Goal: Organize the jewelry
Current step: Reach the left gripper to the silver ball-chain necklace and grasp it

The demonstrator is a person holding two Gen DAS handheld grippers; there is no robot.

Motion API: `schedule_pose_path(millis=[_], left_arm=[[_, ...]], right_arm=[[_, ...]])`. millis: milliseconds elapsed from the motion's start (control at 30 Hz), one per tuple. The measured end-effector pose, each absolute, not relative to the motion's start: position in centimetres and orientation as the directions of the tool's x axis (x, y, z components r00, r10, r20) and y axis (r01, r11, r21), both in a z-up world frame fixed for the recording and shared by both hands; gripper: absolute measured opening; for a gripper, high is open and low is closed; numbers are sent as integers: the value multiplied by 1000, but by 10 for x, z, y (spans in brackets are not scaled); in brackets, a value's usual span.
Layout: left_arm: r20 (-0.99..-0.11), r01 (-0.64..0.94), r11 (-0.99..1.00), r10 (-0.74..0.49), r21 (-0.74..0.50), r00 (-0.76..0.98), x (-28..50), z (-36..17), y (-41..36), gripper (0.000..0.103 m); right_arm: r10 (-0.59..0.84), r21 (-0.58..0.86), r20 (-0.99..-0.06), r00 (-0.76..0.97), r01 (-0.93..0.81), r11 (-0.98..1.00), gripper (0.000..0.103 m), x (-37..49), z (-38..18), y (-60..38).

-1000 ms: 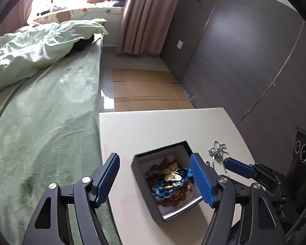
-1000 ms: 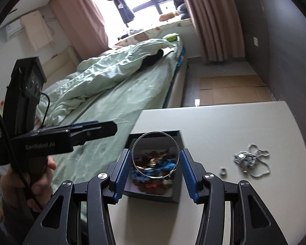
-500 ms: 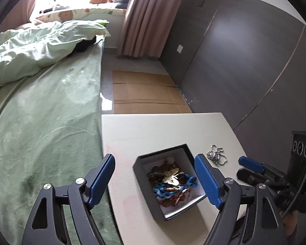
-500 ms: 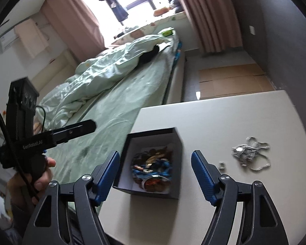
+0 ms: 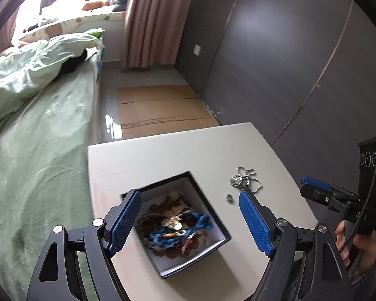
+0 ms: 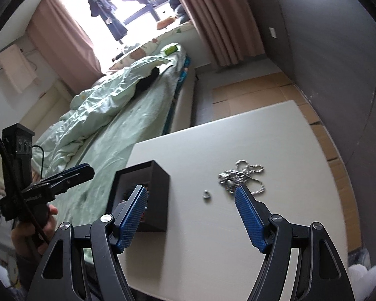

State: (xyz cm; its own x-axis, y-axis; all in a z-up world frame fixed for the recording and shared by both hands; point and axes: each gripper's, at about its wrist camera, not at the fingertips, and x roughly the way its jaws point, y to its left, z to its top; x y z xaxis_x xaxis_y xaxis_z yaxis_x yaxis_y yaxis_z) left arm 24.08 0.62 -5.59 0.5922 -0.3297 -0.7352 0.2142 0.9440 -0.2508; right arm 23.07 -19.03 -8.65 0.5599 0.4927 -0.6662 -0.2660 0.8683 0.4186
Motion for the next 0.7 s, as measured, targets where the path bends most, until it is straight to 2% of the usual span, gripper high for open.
schedule_pose_path(millis=[300,600,700], left_arm=[[-754,296,932,-348,-212,557,253,-57,-40,81],[-828,382,915,-314,-133,465,283,-71,-90,81],[-854,390,912,-298,-124,426,294,-82,-104,75]], right_arm=[[518,493,-677,523,-200,847,73,251,-91,-223],[526,507,-725,445,-171,845,73,286,-97,-242],[515,504,-731,448,-155,850,73,291,-96,-248]])
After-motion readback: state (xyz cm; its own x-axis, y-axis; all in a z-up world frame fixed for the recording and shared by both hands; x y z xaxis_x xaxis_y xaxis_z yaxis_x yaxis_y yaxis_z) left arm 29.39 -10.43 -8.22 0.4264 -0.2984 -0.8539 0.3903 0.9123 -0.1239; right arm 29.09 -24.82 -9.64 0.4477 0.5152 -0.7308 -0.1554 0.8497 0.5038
